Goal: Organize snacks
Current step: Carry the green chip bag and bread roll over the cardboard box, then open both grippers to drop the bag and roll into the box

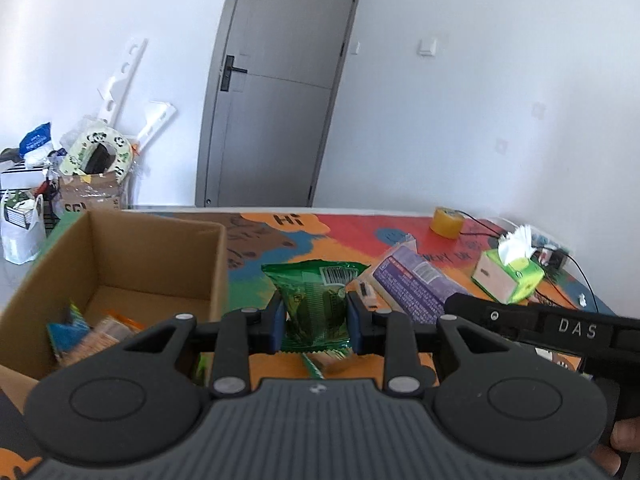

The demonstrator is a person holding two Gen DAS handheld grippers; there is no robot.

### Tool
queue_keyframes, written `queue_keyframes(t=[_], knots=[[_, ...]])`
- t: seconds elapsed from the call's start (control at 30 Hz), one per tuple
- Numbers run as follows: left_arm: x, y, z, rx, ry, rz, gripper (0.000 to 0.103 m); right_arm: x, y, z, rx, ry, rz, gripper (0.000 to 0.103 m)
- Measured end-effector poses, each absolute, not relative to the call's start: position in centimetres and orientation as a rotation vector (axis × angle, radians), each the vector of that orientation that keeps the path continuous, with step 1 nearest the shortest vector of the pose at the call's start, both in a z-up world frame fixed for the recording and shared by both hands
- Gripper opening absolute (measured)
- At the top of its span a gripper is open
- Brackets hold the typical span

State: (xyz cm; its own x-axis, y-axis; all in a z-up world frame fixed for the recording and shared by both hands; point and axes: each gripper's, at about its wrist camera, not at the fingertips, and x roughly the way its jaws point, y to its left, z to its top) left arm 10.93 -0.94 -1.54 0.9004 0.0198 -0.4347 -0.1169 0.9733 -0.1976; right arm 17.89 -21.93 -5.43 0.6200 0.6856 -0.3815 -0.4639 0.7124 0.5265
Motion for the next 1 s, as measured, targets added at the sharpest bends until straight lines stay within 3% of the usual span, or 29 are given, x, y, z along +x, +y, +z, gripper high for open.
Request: queue_keyframes(t=[0.93,1.0], knots=[[9.6,8.4,-1.5,-0.306,0.441,0.253,0.03,17.4,-11.1,-2.2,0.332,0.583,0.867,0.021],[9.6,9.1,-1.7,-0.332,0.449,0.258,0.034,17.5,-10.5,-2.2,0.327,0.588,0.876,0.021]])
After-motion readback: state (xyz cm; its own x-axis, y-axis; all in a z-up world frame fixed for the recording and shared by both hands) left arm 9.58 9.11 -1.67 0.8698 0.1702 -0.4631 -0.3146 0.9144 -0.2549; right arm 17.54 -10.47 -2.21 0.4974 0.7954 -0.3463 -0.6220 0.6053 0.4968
